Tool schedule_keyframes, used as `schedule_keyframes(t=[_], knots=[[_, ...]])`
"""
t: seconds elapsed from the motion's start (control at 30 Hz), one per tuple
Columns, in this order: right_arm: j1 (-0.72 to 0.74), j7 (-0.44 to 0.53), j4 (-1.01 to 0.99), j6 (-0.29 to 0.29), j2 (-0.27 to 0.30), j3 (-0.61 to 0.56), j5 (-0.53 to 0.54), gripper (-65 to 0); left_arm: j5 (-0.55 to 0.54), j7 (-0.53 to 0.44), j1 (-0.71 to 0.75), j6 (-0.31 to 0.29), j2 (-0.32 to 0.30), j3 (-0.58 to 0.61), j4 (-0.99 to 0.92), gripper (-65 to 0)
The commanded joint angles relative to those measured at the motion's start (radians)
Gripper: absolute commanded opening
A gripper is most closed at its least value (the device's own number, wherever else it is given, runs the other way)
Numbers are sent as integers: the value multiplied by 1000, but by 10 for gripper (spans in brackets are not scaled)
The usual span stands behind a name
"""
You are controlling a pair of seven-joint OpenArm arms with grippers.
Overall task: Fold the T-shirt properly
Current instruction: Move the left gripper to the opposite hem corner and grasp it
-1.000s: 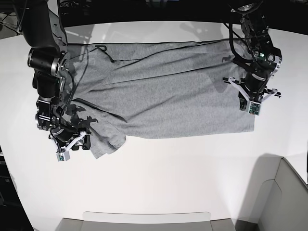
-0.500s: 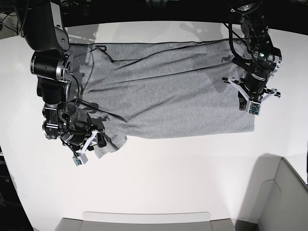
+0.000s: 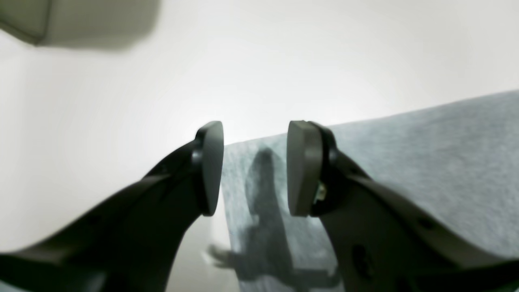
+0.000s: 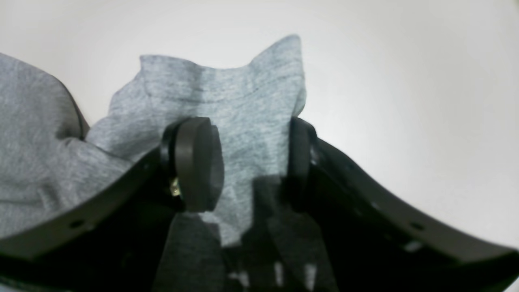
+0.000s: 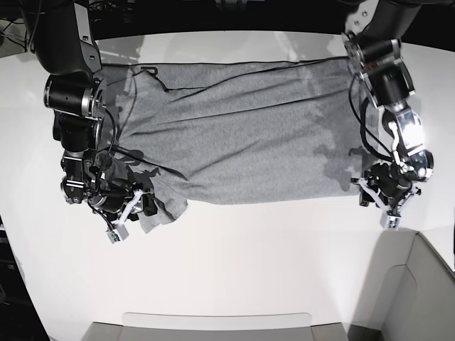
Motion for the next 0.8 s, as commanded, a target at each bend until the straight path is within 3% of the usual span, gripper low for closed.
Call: schedule_keyframes(t=[0.0,0.23,0.77], knots=[[-5,-109,-12,-6,2,-7,-76,-359,-13,-41,-51,-1,-39,-2,-47,-387],[-5,-109,-12,-6,4,-7,-76,-359,-13,-110,-108,-1,-119,-1,-255,-387],[-4,-109,-12,-6,15,-7,-76,-359,-15,-12,-83,-1,-132,-2,-269,-387]])
